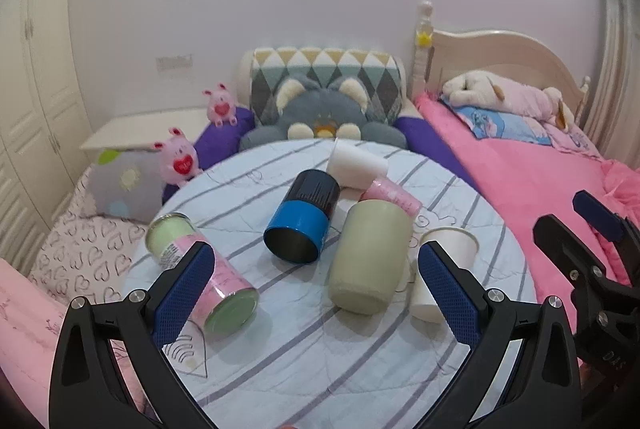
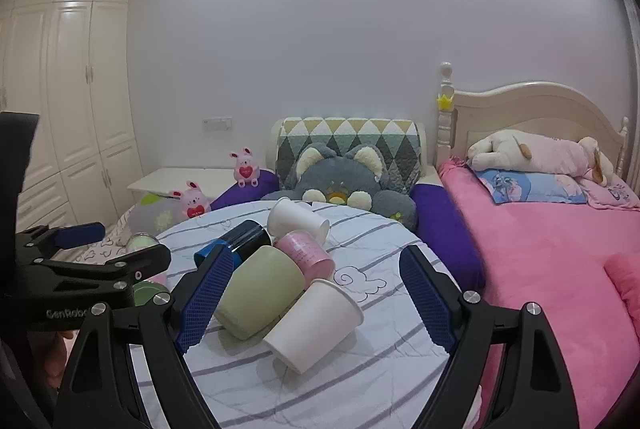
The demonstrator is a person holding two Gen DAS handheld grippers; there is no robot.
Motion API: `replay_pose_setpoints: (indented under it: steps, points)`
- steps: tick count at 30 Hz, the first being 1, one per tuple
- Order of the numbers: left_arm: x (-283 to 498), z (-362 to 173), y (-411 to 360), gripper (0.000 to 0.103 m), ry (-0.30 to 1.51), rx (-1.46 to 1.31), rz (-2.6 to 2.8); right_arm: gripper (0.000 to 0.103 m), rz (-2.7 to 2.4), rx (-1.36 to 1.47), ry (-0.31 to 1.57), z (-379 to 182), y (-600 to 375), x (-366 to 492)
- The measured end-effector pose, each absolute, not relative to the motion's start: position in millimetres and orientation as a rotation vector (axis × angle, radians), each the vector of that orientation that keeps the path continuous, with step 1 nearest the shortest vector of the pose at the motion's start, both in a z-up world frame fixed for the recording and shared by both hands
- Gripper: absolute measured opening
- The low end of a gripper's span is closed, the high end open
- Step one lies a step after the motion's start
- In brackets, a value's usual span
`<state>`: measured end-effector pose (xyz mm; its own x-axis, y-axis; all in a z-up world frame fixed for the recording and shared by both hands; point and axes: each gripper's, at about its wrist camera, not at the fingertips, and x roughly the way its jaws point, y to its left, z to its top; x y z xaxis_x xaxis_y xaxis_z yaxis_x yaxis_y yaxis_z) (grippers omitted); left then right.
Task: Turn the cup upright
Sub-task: 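Move the left tool down and close it around the blue-and-black tumbler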
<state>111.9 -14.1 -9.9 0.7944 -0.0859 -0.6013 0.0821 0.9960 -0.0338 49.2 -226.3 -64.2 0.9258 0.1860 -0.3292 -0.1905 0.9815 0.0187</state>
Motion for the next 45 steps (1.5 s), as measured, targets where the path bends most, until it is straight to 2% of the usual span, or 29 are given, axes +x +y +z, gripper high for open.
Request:
replay_pose_setpoints:
  steps: [11,21,31,41,42,44,45]
  points:
    - [183.7,-35.2,0.9,0.103,0.771,-0.017,-0.055,0.086,0.222,0.005,0.399,-80.0,-220.9,96.6]
    - [256.1,-69.6,-0.9,0.103,0.996,0.038,-0.076,0.086,0.253,0.027,0.447,-91.7,-220.6,131.0]
    - [287.4,-93.5,1.1,0.103,1.097,0.021,-0.041,0.086,0.285,0.067,0.479,-100.1,-224.5,152.9]
    - [301.2,-123.0,5.5,0.103,1.234,-0.190,-0.117,0.086,0.304,0.074,0.489,-103.7,-222.2,161.3]
    - [301.6,-124.9,6.0,0.101,1.241,-0.203,-0.120,0.086,0.304,0.076,0.489,-103.6,-222.3,161.1]
    - [300.4,-126.3,7.5,0.089,1.248,-0.232,-0.139,0.086,0.302,0.075,0.488,-103.3,-222.7,161.1]
    - [298.6,-125.5,7.5,0.079,1.247,-0.238,-0.143,0.086,0.300,0.074,0.486,-103.1,-223.0,160.5]
